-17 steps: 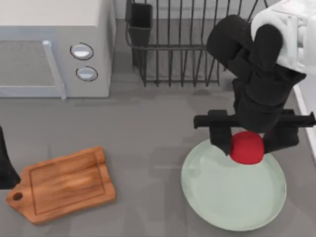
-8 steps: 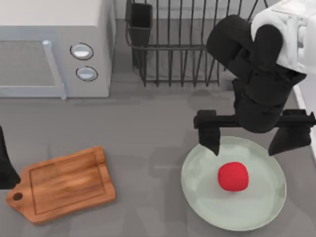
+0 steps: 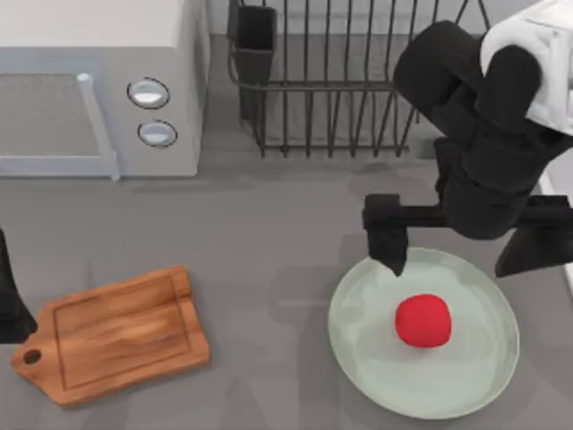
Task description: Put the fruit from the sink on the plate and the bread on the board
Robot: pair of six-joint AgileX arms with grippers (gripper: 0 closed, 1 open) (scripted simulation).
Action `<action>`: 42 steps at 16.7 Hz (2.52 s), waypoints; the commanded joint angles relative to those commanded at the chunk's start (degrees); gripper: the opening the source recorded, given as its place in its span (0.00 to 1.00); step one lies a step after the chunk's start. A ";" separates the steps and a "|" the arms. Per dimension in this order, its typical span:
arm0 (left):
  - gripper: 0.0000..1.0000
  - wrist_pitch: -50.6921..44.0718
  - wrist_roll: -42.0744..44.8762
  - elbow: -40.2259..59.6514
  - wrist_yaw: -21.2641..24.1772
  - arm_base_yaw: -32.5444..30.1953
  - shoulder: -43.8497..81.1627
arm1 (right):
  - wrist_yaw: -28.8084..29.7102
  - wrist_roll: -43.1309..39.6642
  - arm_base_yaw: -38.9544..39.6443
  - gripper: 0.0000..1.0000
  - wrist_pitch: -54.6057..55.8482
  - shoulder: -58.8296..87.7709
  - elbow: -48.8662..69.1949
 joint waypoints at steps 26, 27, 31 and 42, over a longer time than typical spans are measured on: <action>1.00 0.00 0.00 0.00 0.00 0.00 0.00 | -0.02 -35.12 -34.30 1.00 67.18 -99.67 -79.78; 1.00 0.00 0.00 0.00 0.00 0.00 0.00 | -0.02 -35.12 -34.30 1.00 67.18 -99.67 -79.78; 1.00 -1.46 1.73 1.63 0.14 1.22 1.88 | -0.02 -35.12 -34.30 1.00 67.18 -99.67 -79.78; 1.00 -28.58 42.31 33.31 0.64 18.61 48.86 | -0.02 -35.12 -34.30 1.00 67.18 -99.67 -79.78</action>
